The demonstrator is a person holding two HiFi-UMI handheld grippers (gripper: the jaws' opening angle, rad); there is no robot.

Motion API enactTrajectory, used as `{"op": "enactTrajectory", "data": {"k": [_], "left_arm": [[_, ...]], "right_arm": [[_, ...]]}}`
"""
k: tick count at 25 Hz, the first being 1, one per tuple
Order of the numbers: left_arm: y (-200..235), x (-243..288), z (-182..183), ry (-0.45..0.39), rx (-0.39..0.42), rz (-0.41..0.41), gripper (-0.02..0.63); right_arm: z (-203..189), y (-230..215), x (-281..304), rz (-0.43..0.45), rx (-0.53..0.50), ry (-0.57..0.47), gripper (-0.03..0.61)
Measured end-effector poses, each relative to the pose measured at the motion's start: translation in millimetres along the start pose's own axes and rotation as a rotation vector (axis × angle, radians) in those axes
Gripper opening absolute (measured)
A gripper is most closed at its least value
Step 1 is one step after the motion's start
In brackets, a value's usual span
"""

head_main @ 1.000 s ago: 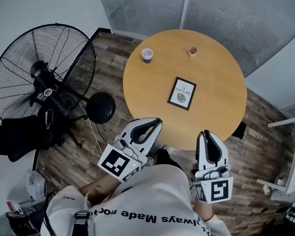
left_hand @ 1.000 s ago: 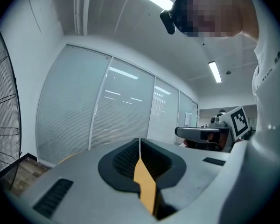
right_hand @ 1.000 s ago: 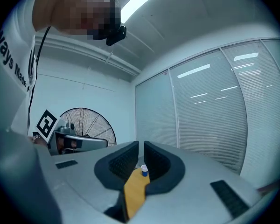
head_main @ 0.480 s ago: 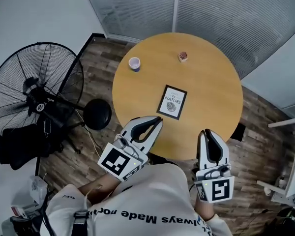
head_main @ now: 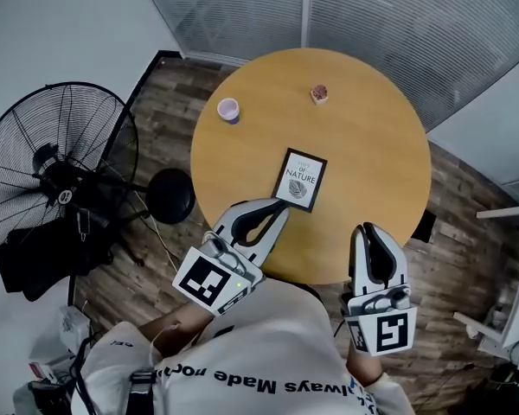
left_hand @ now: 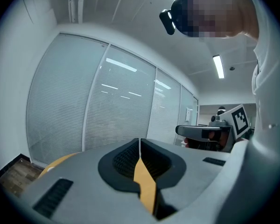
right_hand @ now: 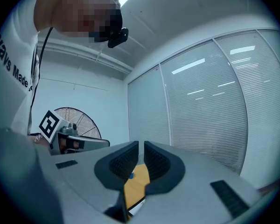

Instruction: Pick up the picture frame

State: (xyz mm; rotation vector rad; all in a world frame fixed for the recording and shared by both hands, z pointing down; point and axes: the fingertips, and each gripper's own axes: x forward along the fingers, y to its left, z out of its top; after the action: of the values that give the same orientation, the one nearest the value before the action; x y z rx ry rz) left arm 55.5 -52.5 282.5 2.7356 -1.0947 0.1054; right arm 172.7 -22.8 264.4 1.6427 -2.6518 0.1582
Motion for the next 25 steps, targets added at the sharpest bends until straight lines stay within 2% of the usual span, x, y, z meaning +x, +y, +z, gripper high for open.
{"op": "enactTrajectory", "data": {"k": [16,25], "left_arm": [[76,19,7,-0.008,-0.014,-0.088,0.035],[93,29,-21,0.043,-0.041,-0.114,0.035]], "right_arm": [[-2,13,76,-0.078,-0.059,0.056,0.057],[-24,14,94,-0.093,-0.043,0.099,0.057]]}}
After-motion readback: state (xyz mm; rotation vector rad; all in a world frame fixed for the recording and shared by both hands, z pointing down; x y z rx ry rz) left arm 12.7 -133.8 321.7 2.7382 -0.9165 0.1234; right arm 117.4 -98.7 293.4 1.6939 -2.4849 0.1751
